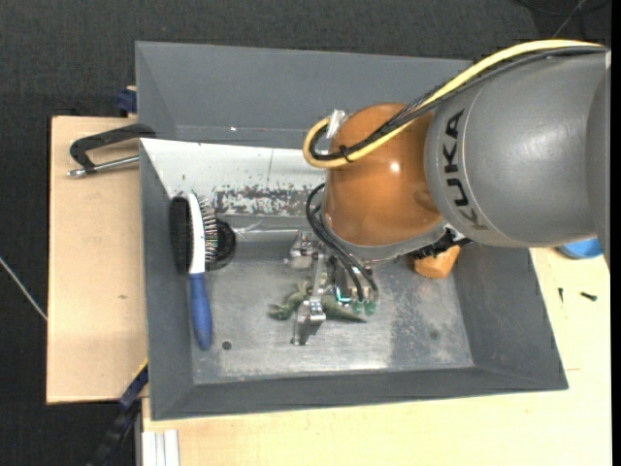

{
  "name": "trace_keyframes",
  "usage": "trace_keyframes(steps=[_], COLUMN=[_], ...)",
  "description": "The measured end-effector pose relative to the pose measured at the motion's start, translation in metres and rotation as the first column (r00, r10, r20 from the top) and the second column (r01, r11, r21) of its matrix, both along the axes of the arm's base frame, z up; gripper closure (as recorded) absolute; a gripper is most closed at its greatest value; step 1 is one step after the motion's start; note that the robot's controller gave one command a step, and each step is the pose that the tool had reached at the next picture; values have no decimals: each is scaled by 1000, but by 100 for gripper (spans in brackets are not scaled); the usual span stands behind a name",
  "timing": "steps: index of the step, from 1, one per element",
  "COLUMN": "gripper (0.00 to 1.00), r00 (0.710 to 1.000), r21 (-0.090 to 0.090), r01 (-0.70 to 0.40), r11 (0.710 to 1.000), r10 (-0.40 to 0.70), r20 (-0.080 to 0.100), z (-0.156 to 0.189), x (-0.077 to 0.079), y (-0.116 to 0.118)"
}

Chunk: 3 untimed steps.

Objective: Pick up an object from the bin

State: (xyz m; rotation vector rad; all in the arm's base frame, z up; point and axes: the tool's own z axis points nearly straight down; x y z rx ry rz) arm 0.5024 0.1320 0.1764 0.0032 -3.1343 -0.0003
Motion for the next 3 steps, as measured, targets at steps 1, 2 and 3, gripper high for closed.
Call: trace_keyframes(steps=[1, 2, 3], gripper=[0, 100, 100], r00=[999, 999, 1000], r21=[4, 5, 2], r01=[31, 29, 1], r11=[1000, 1000, 1000], r10=[-31, -29, -1], r20=[12, 21, 22], z=[-106, -101, 29], x=[34, 36, 47], y=[-57, -55, -67])
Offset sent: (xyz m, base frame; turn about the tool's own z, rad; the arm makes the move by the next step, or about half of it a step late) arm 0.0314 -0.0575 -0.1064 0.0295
